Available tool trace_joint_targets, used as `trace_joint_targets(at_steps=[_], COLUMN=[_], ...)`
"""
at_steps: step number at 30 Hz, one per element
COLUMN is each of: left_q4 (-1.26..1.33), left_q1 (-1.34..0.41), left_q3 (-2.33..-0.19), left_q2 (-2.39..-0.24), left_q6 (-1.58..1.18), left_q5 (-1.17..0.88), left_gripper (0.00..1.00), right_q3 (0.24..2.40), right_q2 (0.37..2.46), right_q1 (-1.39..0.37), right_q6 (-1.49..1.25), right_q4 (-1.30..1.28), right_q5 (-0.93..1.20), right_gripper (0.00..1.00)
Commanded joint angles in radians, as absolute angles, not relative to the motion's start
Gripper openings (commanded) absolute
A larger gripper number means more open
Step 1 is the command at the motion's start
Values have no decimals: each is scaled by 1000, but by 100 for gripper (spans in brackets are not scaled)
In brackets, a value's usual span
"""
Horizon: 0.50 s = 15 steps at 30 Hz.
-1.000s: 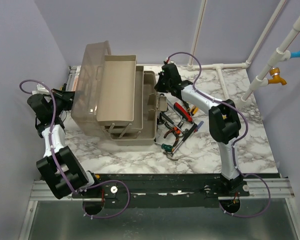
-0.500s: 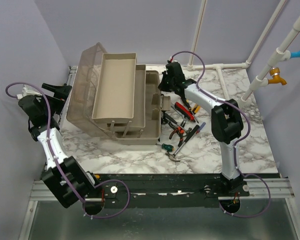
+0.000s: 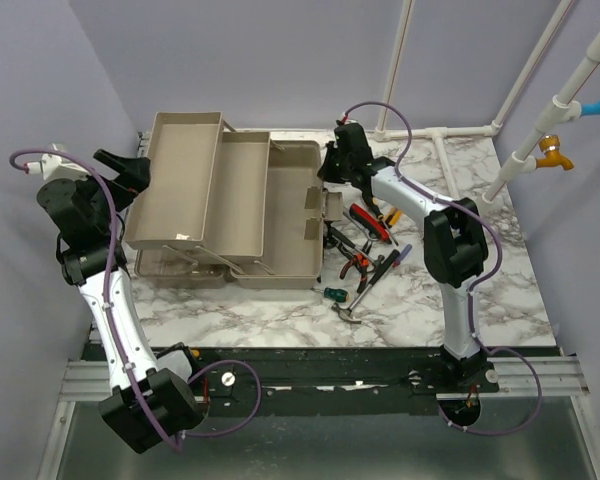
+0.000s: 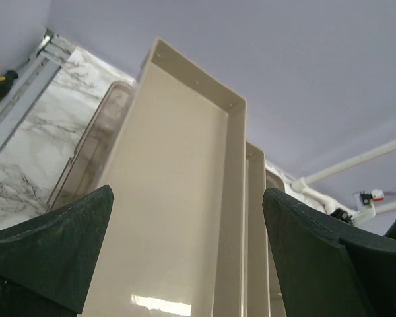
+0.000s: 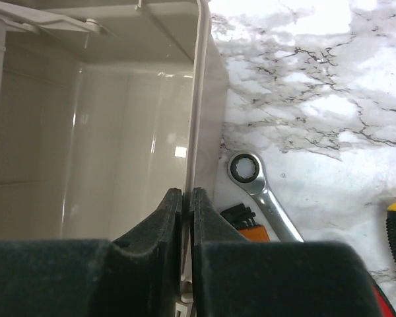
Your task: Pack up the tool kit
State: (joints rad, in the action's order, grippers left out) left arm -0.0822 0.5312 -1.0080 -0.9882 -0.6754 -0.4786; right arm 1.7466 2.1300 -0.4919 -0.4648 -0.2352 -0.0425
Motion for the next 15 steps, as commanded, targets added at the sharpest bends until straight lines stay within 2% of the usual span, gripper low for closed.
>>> trace_joint_targets(at_steps=[1,6,12,15], left_q4=[-227,-384,-429,-469], left_q1=[451,374,300,235], left_q3=[-1050,-1150,-1101,-1084], left_q2=[-964,-937,-820,-779], left_q6=[-567,-468,-436,-418], left_q5=[-428,-409,-400,-381], left_gripper=[99,99,99,99], right_q3=[1739,1795,1784,1751], right_q2=[2096,2070,1980,1926], right_q1=[-469,-469,-468,-469], right_q6=[-426,-405,-393,-381], right_q4=[-265,-340,-370,-379], right_q5=[20,5,-57,-74], right_gripper=[21,40,64,72])
